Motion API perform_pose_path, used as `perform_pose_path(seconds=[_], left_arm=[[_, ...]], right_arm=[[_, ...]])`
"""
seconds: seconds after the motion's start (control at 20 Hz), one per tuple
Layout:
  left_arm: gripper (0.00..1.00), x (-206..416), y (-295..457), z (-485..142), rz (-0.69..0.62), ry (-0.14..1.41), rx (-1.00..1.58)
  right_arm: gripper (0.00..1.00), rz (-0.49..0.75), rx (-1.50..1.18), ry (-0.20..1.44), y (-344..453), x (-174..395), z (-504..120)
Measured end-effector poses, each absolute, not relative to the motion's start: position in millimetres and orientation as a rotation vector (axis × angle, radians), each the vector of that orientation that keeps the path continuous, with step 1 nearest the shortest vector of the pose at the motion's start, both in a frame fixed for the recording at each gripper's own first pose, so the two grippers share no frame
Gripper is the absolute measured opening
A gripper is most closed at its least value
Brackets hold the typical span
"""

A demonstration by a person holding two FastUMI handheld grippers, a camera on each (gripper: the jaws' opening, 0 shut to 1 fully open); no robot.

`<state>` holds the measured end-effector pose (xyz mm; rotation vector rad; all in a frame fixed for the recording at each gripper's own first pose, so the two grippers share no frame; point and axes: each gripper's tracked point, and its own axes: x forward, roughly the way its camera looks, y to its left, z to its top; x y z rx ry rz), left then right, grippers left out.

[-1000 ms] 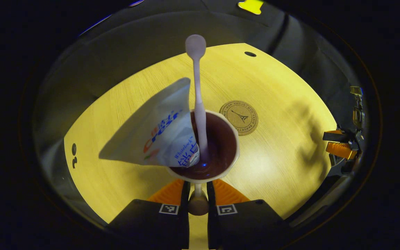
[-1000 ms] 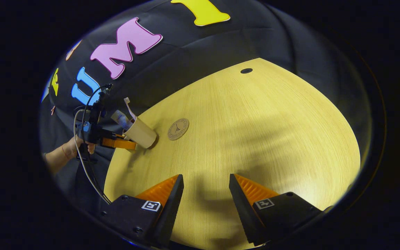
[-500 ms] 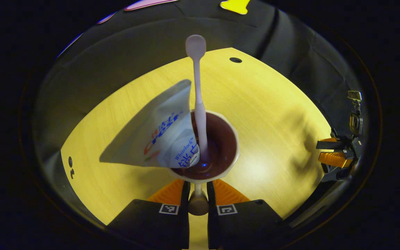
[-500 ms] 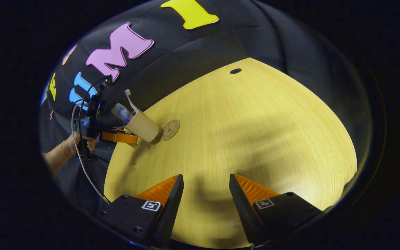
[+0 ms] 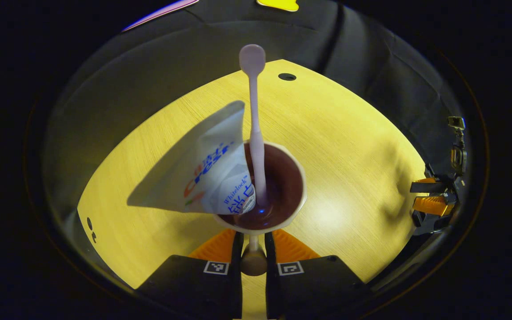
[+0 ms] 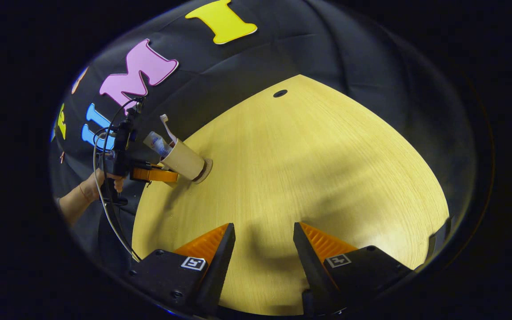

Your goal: Put the toothbrush and toothpaste on the desktop into the cup, then pick up the cup and place it on the coaster on the desktop.

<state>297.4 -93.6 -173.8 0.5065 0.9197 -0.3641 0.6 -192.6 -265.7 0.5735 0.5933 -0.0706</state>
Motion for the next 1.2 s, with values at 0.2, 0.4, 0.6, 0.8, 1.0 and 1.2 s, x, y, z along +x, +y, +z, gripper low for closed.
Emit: perform_pose_path(seconds=[0.2,0.4,0.6,0.8,1.0,1.2], left_arm=[[0.25,299,-94,-178,-0.349,0.922,0.51],[0.25,298,-94,-178,-0.345,0.928,0.507],[0.26,296,-94,-178,-0.35,0.929,0.507],[0.34,293,-94,-176,-0.358,0.929,0.503],[0.51,292,-94,-166,-0.368,0.895,0.502],[0.69,288,-87,-159,-0.351,0.872,0.525]], right_arm=[[0.82,-0.078,0.576,0.594,-199,-2,-267],[0.82,-0.071,0.576,0.603,-196,-1,-269],[0.82,-0.064,0.579,0.611,-193,2,-271],[0.82,-0.066,0.582,0.612,-193,4,-270],[0.82,-0.065,0.585,0.614,-193,6,-269],[0.82,-0.061,0.58,0.613,-187,9,-266]])
